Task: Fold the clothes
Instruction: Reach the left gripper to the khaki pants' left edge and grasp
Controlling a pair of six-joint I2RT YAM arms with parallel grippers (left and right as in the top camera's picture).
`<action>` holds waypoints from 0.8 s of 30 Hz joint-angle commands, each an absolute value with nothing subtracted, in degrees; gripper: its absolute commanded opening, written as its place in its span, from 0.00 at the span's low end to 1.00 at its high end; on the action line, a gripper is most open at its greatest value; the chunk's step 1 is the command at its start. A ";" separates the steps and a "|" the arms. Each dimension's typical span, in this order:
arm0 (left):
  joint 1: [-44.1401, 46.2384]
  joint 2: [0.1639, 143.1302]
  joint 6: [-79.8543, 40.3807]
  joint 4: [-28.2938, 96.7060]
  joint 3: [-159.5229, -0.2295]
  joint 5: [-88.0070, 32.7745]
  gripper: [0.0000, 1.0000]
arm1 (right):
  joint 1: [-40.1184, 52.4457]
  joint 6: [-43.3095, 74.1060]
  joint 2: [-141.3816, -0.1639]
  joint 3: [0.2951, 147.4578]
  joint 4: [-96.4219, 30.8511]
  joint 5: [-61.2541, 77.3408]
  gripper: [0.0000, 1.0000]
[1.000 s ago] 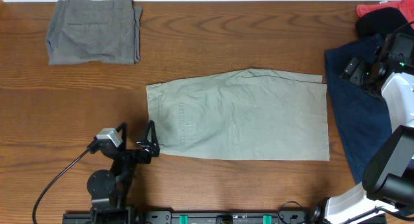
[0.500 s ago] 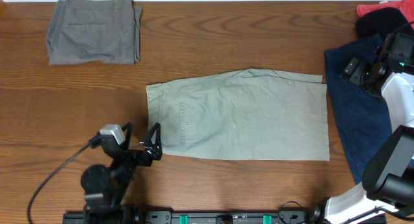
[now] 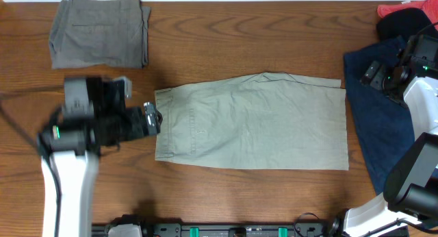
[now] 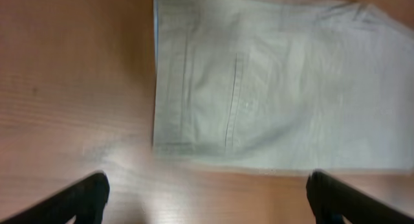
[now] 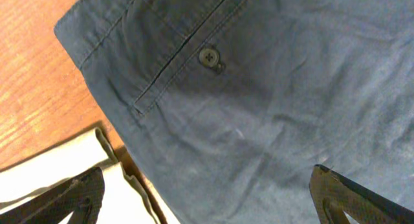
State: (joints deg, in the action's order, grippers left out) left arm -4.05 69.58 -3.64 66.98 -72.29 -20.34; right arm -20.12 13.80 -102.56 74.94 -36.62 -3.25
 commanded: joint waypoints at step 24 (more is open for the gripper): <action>-4.12 100.49 0.95 65.41 -81.58 -20.05 0.98 | -20.18 13.23 -101.25 75.53 -36.69 -3.62 0.99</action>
